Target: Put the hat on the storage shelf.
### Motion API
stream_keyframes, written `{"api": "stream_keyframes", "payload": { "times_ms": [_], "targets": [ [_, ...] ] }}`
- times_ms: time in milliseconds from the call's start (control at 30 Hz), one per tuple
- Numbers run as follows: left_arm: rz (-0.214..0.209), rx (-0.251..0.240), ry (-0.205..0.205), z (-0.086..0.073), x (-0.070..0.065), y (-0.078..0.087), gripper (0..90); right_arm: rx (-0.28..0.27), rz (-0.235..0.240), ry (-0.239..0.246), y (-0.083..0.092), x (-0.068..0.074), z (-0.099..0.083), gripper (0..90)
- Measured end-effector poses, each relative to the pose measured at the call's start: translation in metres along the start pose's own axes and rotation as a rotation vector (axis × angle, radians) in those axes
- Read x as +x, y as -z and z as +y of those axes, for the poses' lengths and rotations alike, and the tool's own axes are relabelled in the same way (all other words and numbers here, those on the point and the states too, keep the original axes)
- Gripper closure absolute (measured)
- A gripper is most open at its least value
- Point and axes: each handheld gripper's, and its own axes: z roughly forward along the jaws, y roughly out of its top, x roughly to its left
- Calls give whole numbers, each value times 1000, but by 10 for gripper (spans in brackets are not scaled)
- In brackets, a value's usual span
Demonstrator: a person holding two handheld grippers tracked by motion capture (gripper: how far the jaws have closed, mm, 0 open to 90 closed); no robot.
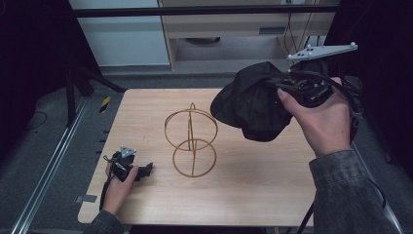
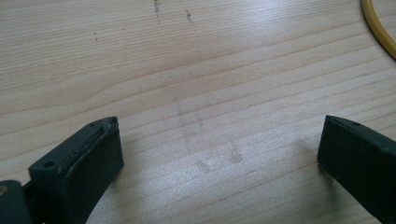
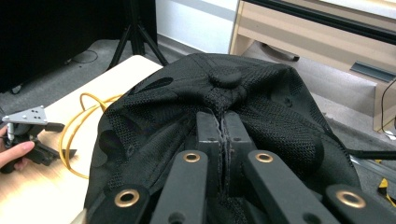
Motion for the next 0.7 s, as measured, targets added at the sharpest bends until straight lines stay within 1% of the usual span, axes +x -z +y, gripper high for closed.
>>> {"api": "stream_keyframes", "payload": {
  "times_ms": [267,500,667,700],
  "targets": [
    [0,0,0,0,0,0,0,-17,18,8,-4,9,12,887],
    [1,-1,1,0,0,0,0,-24,47,11,-19,20,18,887],
    [0,0,0,0,0,0,0,-27,75,17,-32,30,24,887],
    [0,0,0,0,0,0,0,-27,75,17,-32,30,24,887]
  ]
}}
